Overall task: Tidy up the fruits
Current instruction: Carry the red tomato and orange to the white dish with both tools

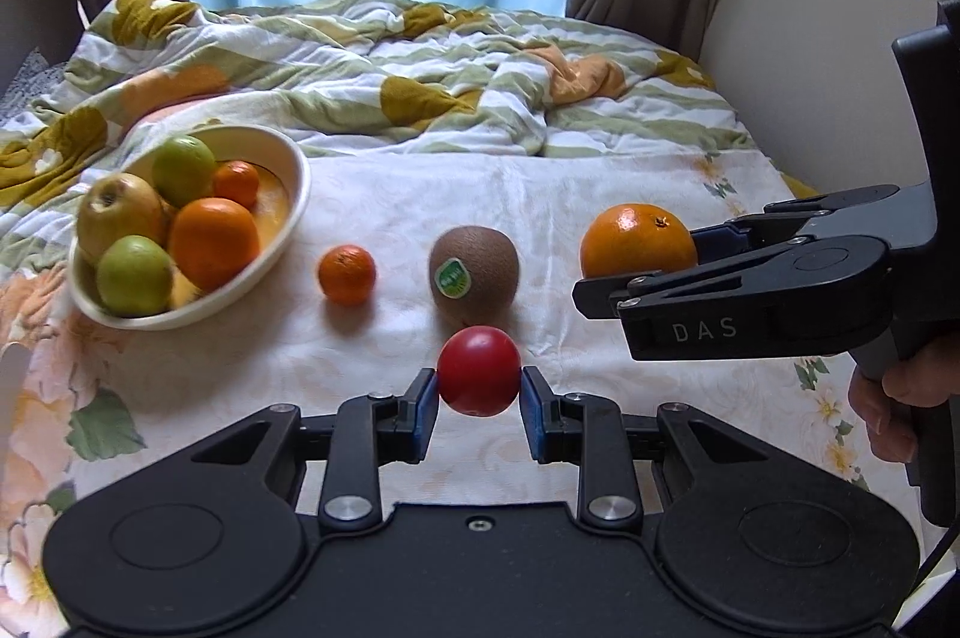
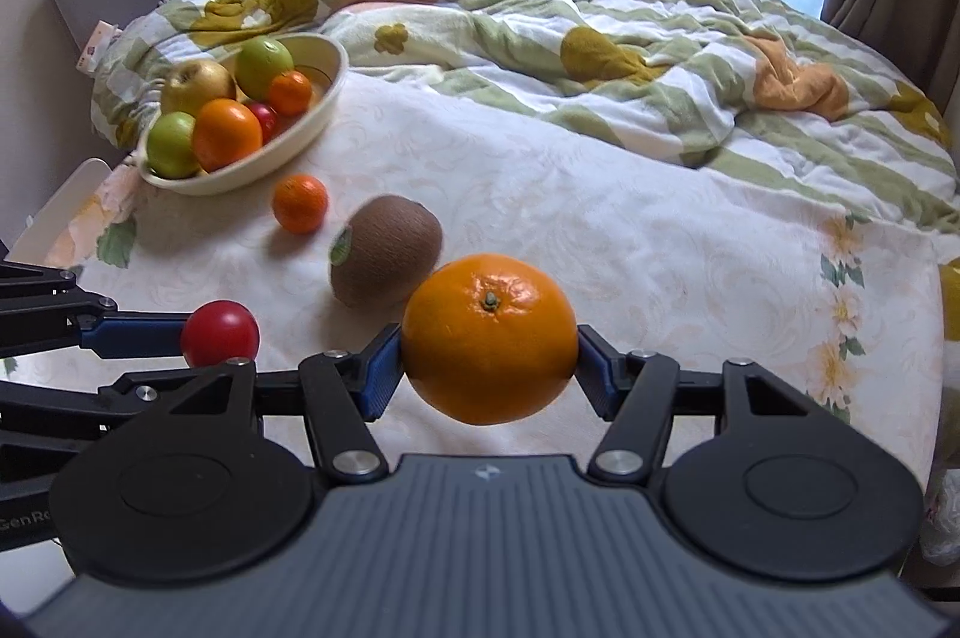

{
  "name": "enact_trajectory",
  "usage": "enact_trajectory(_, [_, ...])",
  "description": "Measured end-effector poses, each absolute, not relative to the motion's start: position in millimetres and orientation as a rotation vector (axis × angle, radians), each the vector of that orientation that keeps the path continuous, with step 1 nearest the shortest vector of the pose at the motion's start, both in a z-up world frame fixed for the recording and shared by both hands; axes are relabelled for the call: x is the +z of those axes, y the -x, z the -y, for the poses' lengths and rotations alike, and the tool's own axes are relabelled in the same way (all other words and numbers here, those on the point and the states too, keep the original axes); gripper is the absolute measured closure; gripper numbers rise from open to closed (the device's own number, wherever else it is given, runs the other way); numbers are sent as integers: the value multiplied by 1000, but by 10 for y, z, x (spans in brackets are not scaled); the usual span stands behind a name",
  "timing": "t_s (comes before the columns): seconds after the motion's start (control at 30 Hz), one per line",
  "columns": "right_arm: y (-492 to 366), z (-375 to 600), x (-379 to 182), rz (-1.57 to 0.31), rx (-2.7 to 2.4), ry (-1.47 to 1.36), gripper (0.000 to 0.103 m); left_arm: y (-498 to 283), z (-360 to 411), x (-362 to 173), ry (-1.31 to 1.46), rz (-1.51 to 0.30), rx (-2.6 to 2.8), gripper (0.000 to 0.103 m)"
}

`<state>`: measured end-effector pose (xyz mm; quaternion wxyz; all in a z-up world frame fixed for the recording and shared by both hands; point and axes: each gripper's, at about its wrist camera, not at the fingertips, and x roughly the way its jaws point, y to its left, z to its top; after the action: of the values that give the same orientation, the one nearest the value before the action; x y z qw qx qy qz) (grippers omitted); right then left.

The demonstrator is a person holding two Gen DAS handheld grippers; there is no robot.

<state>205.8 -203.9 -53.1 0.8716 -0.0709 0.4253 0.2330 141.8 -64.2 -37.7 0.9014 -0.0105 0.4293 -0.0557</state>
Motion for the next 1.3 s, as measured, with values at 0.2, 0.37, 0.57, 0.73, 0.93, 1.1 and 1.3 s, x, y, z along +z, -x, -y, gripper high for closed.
enact_trajectory(0.2, [-2012,1810,-265,-846,524,142,28,-1356,360,-160,34,-849,-76,71])
enact_trajectory(0.37, [-2017,1578,-74,-824,524,136,28,-1390,43,-5,45,-824,-62,71])
enact_trajectory(0.57, [-2079,1229,84,-805,508,118,28,-1497,-402,133,44,-799,-74,71])
enact_trajectory(0.73, [-2145,917,180,-800,477,86,28,-1677,-800,206,47,-790,-77,71])
enact_trajectory(0.93, [-2276,589,236,-795,432,47,28,-2029,-1243,212,36,-800,-75,71])
enact_trajectory(1.1, [-2417,349,205,-804,399,30,28,-2363,-1511,152,4,-812,-87,71])
enact_trajectory(1.3, [-2595,131,119,-823,352,23,28,-2752,-1698,7,-24,-843,-123,71])
